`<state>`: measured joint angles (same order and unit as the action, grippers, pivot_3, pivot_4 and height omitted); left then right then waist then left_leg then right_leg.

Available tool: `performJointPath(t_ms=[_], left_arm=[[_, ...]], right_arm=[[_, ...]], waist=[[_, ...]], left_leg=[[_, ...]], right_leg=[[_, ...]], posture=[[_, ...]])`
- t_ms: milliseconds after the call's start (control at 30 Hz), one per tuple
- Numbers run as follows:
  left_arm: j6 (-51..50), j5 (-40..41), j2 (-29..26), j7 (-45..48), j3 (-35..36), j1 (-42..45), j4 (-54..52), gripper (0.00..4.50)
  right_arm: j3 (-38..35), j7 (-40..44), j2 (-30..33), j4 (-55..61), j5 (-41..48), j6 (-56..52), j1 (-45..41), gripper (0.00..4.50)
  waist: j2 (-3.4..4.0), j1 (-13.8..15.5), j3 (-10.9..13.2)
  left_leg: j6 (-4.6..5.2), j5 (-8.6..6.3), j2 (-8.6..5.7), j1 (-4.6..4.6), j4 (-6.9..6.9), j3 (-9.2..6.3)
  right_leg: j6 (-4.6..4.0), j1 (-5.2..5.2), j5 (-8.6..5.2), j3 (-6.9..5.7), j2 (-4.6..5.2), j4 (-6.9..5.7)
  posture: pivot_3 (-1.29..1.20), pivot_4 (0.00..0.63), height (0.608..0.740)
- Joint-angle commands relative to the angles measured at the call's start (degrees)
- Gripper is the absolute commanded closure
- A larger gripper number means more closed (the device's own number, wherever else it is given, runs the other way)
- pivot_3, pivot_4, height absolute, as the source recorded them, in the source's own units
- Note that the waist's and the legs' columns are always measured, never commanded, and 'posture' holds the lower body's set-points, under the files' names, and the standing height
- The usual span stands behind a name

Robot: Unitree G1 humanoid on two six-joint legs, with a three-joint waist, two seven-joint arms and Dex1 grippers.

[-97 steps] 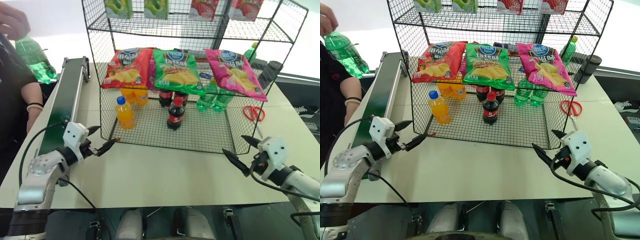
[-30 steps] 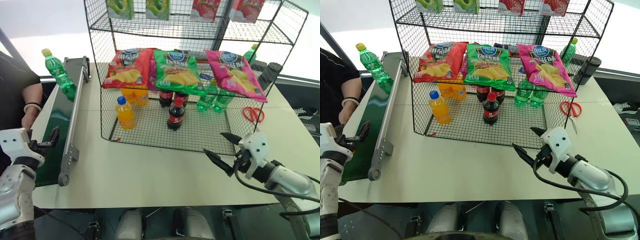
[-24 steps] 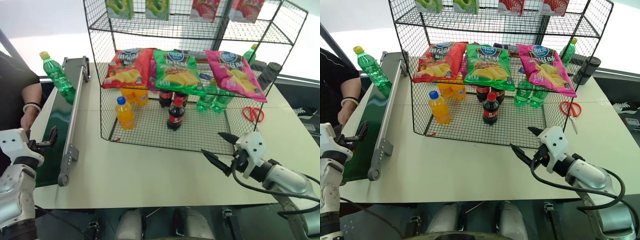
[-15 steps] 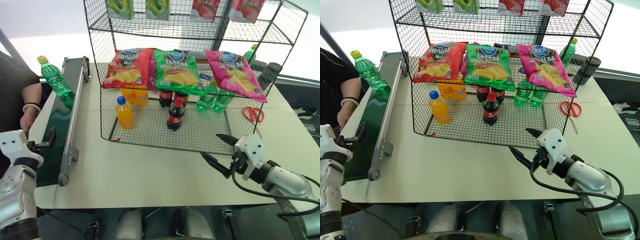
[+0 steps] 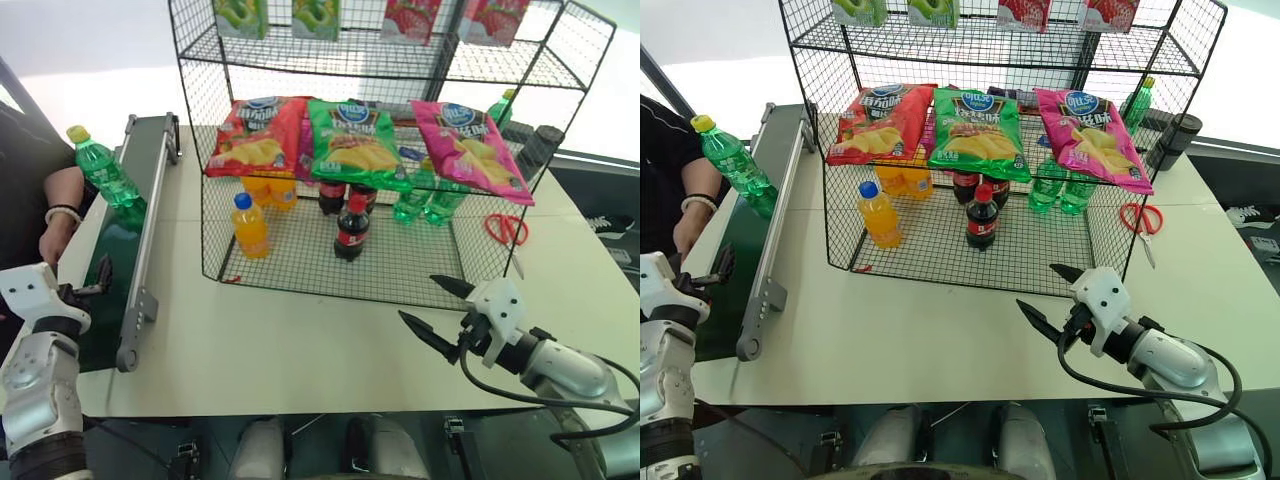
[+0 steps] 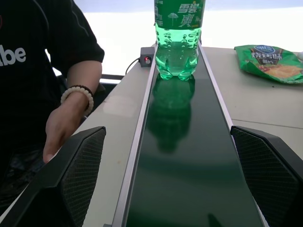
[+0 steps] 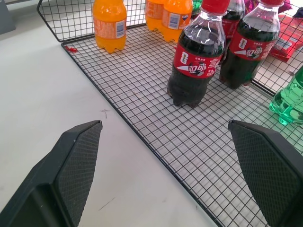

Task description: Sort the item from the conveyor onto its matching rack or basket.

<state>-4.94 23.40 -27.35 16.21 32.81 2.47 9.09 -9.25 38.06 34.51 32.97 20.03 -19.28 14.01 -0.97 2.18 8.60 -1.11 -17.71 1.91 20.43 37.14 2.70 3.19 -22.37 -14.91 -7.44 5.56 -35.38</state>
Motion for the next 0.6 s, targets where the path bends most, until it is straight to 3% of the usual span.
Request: performJointPath(t_ms=[33,600], left_arm=[[2.24,-0.53,-0.51,0.07,0.73,0.61,0.46,0.0],[2.82,-1.01,-0.9,-0.18,0.48,2.61,2.24,0.0]], right_arm=[[0.09,-0.3,-0.77,0.06,-0.48,2.02,0.27,0.06],[0.66,0.0,-0.83,-1.15,-0.46,2.54,-1.54,0.06]], waist=[[-0.02,0.0,-0.01],[-0.05,-0.04,-0.03]], left_leg=[[0.0,0.0,0.0,0.01,0.0,0.0],[0.0,0.0,0.01,-0.01,0.0,0.01]], right_leg=[[0.0,0.0,0.0,0.0,0.0,0.0],[0.02,0.0,0.02,0.0,0.0,0.0]], posture=[[0.0,0.15,0.733],[0.0,0.15,0.733]])
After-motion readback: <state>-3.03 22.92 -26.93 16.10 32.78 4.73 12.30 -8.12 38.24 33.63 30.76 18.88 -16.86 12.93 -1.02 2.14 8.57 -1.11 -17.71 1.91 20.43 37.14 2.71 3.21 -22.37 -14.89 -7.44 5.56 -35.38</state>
